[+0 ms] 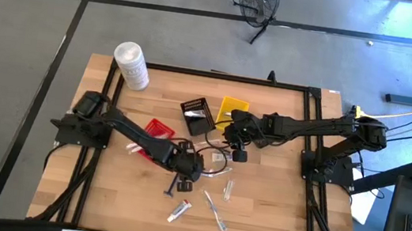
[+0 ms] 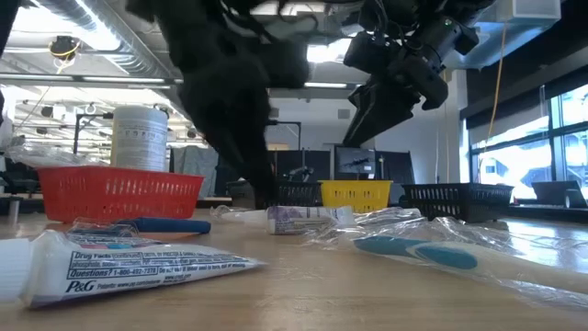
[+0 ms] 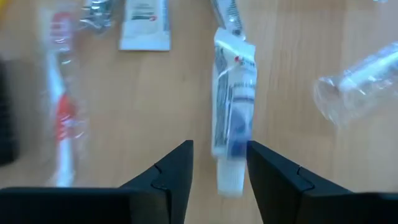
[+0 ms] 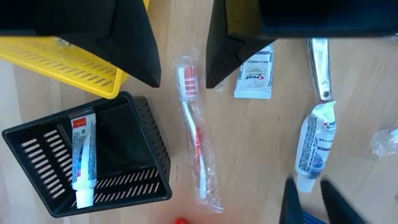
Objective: Pick & Place Travel size toiletries
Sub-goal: Put the toothpaste into the left black bin
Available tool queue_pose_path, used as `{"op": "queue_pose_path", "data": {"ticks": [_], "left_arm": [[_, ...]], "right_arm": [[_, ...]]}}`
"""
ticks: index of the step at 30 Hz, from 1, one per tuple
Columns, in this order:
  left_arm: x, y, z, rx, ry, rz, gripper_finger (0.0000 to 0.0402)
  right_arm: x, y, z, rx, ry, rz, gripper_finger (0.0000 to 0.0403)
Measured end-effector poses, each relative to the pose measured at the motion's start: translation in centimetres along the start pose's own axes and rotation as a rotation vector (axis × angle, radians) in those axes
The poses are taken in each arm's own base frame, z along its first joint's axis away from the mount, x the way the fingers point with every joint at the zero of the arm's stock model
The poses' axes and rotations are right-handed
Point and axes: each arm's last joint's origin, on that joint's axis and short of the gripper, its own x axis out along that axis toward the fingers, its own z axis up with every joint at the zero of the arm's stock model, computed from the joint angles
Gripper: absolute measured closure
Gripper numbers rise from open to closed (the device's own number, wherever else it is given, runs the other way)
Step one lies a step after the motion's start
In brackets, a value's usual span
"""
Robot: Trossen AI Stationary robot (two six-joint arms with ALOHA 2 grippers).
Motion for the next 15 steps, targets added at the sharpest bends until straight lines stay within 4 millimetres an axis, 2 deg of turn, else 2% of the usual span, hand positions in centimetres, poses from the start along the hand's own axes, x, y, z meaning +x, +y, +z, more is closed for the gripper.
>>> {"op": "queue_pose_path", "data": {"ticks": [5, 15], "left_arm": [[2.2, -0.4, -0.8, 0.01, 0.057, -0.013, 0.0245], [3.0, -0.5, -1.1, 0.063, 0.064, 0.015, 0.0262]], "right_arm": [[0.0, 0.0, 0.0, 0.0, -0.002, 0.0, 0.0287], [0.0, 0.0, 0.0, -0.001, -0.002, -0.001, 0.0303]]}}
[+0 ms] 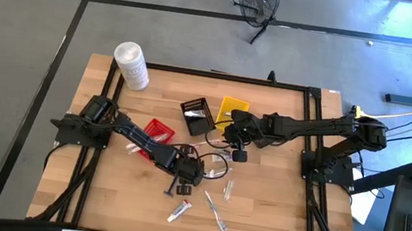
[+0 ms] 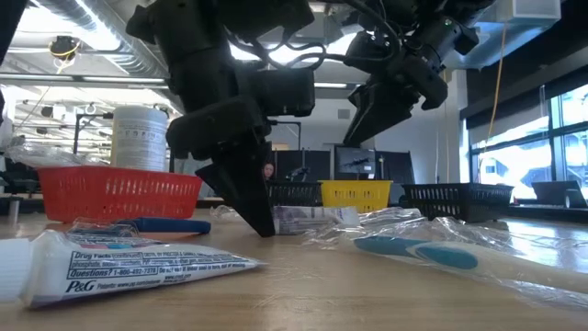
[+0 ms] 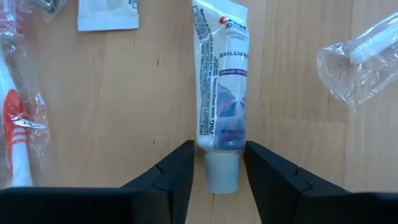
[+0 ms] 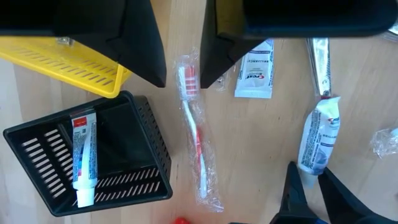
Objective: Pick & Place Travel size toiletries
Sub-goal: Put the toothpaste into the left black bin
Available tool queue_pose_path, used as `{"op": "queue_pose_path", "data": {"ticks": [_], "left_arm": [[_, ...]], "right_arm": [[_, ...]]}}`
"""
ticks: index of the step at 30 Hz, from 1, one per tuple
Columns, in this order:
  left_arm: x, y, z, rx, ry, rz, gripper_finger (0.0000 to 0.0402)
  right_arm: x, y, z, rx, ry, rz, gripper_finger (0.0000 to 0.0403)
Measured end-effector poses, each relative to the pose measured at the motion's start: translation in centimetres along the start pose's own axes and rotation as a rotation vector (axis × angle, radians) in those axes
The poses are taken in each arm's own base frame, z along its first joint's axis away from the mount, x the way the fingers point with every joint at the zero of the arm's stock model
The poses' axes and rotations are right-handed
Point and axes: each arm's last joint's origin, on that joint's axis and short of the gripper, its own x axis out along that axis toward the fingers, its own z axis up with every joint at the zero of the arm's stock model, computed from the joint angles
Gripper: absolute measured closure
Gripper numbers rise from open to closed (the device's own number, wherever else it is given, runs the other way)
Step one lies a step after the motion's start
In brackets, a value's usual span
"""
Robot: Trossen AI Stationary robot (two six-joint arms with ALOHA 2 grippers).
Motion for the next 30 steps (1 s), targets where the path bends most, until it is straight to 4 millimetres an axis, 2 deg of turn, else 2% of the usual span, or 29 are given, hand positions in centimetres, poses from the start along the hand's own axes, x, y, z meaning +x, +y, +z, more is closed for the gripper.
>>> {"op": "queue_pose_path", "data": {"ticks": [11, 17, 19, 24, 27, 30], "left_arm": [[0.1, -0.1, 0.1, -0.014, -0.011, -0.018, 0.033], [-0.4, 0.1, 0.4, -0.045, -0.047, 0.019, 0.0336], [-0.9, 0.6, 0.2, -0.051, -0.059, 0.105, 0.0336], [-4.4, 2.3, 0.9, -0.107, -0.122, 0.249, 0.0336], [-5.9, 4.0, 0.6, -0.134, -0.085, 0.322, 0.0336], [-7.2, 5.6, 1.1, -0.172, -0.13, 0.397, 0.0336]], "right_arm": [[0.0, 0.0, 0.0, -0.001, 0.0, 0.0, 0.0294], [0.0, 0.0, 0.0, -0.001, 0.0, 0.0, 0.0285], [0.0, 0.0, 0.0, -0.001, 0.0, 0.0, 0.0282], [0.0, 0.0, -0.1, 0.0, 0.007, 0.001, 0.0279], [0.0, 0.0, -0.1, 0.0, 0.008, 0.002, 0.0282], [0.0, 0.0, -0.1, 0.0, 0.008, 0.002, 0.0289]]}}
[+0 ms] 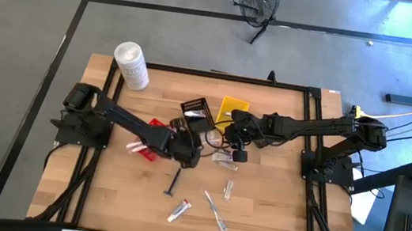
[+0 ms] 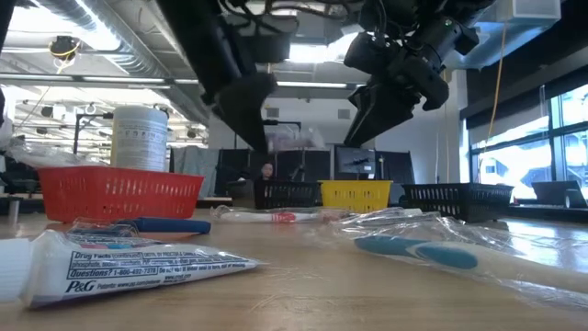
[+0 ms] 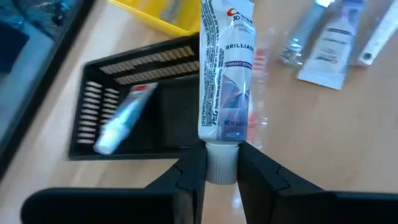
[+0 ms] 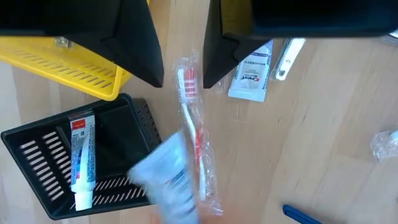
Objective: Pick & Place Travel size toiletries
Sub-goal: Put the toothpaste into the left black bin
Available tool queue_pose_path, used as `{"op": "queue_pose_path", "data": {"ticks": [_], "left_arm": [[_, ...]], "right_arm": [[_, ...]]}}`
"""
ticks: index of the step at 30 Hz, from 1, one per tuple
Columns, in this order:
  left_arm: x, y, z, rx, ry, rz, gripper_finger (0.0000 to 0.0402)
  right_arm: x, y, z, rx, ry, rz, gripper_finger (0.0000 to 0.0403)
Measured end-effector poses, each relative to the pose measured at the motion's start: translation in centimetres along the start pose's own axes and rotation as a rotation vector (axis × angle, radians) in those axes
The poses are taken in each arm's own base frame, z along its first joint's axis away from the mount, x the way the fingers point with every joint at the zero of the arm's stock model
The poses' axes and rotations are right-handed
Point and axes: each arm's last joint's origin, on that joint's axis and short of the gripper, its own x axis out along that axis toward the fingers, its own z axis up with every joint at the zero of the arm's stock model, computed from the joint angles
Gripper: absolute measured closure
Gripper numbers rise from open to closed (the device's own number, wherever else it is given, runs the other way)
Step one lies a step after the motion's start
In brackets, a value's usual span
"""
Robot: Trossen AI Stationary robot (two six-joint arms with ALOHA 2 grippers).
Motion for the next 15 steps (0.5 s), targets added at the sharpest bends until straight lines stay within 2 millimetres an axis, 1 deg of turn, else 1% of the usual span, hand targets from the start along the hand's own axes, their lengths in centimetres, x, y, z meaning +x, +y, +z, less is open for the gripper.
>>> {"op": "queue_pose_path", "data": {"ticks": [2, 6, 9, 12, 15], "left_arm": [[0.4, 0.9, 0.4, 0.008, 0.008, 0.003, 0.0336], [2.0, 3.3, 1.2, 0.063, 0.05, 0.028, 0.0333], [3.4, 4.9, 1.5, 0.069, 0.095, 0.02, 0.0328], [4.6, 6.6, 1.9, 0.041, 0.14, -0.04, 0.0323], [5.3, 7.7, 2.0, 0.025, 0.182, -0.124, 0.0314]], "right_arm": [[0.0, 0.0, 0.0, 0.0, 0.0, 0.0, 0.0293], [0.0, 0.0, 0.0, 0.0, 0.0, 0.0, 0.03], [0.0, 0.0, 0.0, 0.0, 0.0, 0.0, 0.0304], [0.0, 0.0, 0.0, 0.0, -0.001, 0.0, 0.0305], [0.0, 0.0, 0.0, 0.0, 0.0, 0.0, 0.0302]]}}
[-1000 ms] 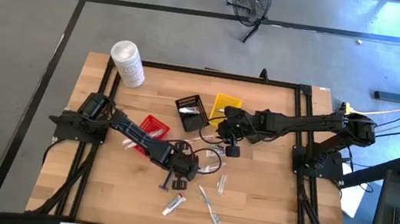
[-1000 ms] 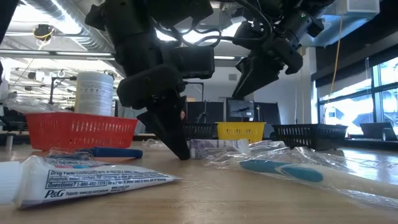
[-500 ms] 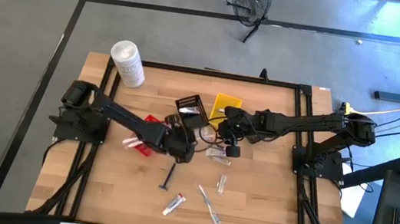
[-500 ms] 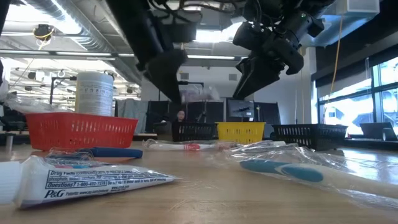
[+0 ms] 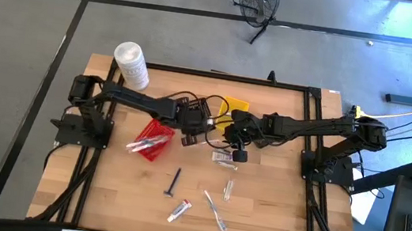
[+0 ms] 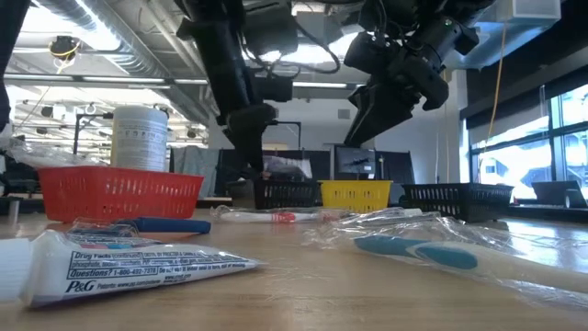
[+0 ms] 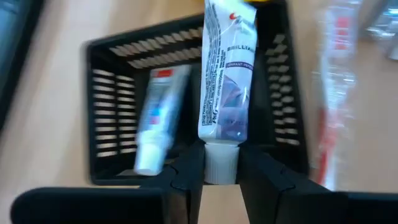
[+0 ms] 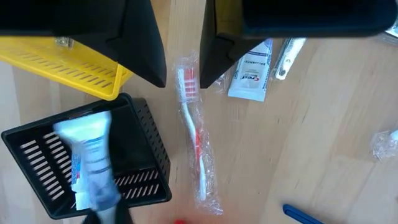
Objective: Pick & Place Travel size toiletries
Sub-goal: Put the toothpaste into the left black bin, then put the nail cutter into the yellow bin
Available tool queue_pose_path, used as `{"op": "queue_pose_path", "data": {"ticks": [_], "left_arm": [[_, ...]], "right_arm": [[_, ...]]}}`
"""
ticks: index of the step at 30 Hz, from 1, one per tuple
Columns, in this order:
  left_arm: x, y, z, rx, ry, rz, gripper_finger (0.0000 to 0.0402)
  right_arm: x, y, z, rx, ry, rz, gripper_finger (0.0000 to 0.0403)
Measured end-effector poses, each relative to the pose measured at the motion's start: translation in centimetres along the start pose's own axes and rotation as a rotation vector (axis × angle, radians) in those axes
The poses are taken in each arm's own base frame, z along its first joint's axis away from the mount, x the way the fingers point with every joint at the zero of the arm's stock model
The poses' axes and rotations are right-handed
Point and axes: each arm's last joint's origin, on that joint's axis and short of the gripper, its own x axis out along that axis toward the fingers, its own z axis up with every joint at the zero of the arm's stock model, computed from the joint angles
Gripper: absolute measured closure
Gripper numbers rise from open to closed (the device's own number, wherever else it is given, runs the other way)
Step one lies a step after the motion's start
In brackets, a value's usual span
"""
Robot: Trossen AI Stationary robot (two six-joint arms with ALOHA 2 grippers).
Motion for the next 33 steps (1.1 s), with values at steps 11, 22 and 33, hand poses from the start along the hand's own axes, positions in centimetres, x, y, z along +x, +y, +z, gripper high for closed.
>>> {"op": "queue_pose_path", "data": {"ticks": [11, 22, 33], "left_arm": [[0.9, 2.1, -0.1, 0.006, 0.05, 0.107, 0.0275], [0.4, 2.1, 0.1, 0.073, 0.004, 0.274, 0.0288], [0.1, 1.2, 0.0, 0.033, -0.02, 0.26, 0.0295]], "right_arm": [[0.0, 0.0, 0.0, 0.0, 0.006, 0.005, 0.0281], [-0.1, 2.2, -0.8, 0.084, 0.096, 0.219, 0.028], [1.6, 6.6, -1.5, 0.117, 0.235, 0.197, 0.0284]]}}
